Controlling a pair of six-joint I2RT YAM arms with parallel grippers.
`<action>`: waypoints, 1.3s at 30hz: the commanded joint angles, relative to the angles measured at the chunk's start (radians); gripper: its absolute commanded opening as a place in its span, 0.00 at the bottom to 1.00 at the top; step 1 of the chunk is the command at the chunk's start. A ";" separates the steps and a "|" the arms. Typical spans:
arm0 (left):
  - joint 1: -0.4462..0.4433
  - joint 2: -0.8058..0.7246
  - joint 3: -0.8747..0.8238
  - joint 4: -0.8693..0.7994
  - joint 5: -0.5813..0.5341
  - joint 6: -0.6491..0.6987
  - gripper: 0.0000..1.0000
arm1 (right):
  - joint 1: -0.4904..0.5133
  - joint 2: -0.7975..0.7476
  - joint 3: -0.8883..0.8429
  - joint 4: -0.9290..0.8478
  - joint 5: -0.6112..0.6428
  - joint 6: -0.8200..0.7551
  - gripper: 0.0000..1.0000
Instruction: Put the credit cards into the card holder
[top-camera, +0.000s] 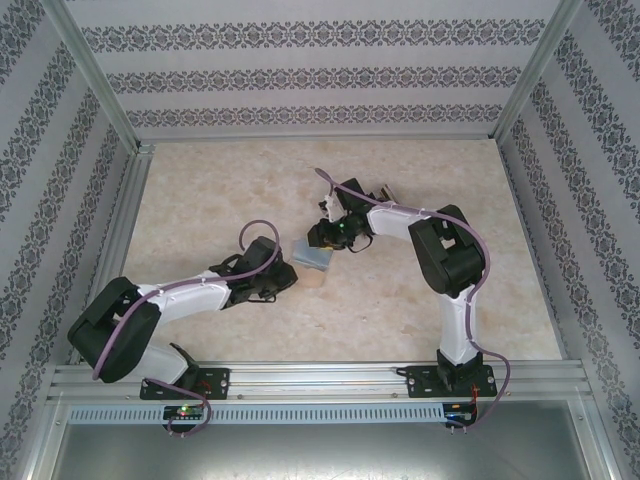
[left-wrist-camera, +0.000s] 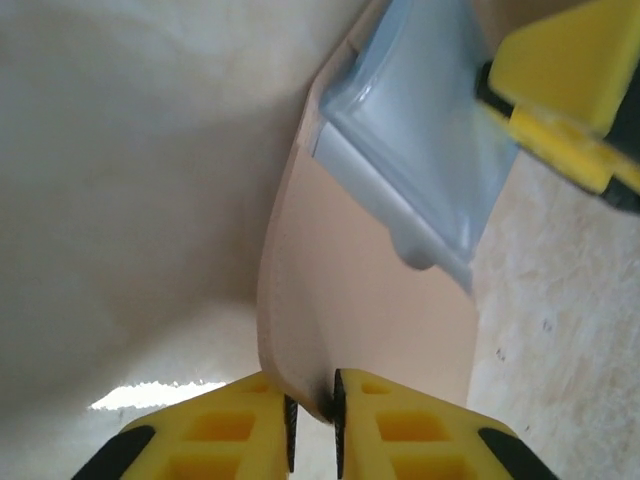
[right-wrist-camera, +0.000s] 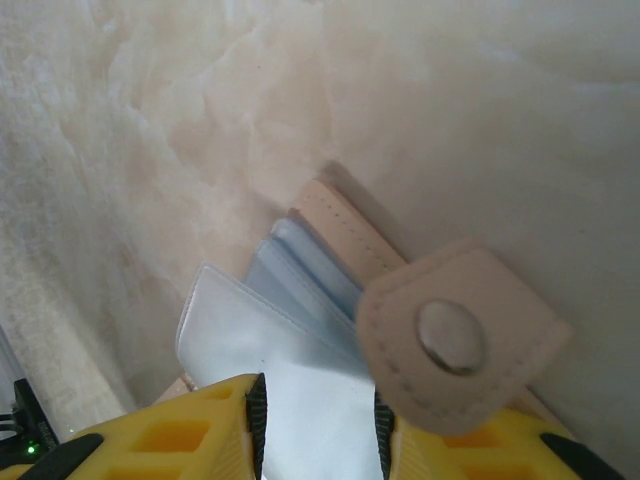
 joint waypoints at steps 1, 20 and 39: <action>-0.039 0.036 0.016 -0.004 -0.011 -0.031 0.28 | -0.013 0.018 0.039 -0.071 0.028 -0.053 0.38; 0.042 -0.244 0.130 -0.233 -0.252 0.201 0.47 | -0.052 -0.158 -0.029 -0.127 0.013 -0.090 0.38; 0.212 0.316 0.424 0.001 0.337 0.334 0.19 | -0.067 -0.281 -0.319 -0.060 0.075 0.001 0.36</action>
